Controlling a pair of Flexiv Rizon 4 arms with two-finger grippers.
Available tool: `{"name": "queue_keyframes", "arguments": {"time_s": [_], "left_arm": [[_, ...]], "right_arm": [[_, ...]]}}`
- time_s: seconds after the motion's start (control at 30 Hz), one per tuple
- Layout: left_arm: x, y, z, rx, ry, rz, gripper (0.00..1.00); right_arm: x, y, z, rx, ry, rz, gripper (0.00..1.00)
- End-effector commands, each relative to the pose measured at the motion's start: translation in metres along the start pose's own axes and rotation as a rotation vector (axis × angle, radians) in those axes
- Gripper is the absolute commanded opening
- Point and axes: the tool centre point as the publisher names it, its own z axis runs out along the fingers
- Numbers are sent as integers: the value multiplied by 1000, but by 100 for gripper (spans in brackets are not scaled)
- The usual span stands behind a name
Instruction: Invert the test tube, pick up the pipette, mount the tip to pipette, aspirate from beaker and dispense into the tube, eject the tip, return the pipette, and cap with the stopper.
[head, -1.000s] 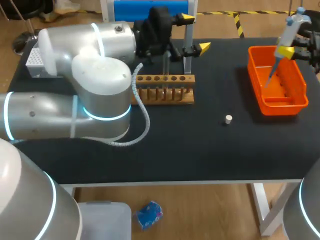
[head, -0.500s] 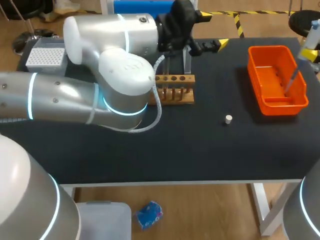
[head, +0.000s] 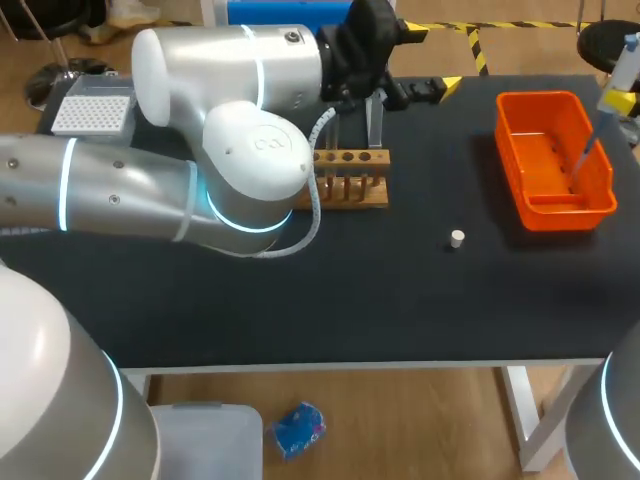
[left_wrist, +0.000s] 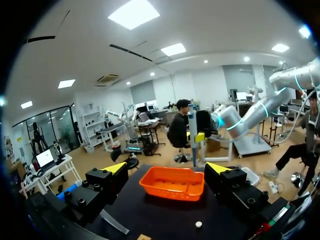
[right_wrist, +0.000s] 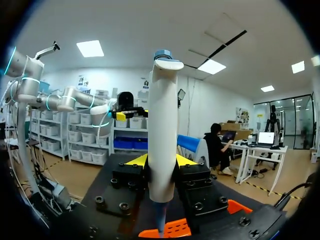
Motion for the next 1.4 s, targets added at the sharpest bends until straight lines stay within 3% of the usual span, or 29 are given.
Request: {"name": "queue_keyframes", "arguments": {"time_s": [0.03,0.47,1.03,1.4], "left_arm": [[-1,1,1,3,2,0,100],[-1,1,1,3,2,0,100],[-1,1,1,3,2,0,100],[0,-45,49,30,2,-4,100]], "right_arm": [[-14,-1,1,0,97,9,0],[-36,-11,9,-13,107,25,0],[-36,-11,9,-13,107,25,0],[-36,-11,9,-13,107,25,0]]}}
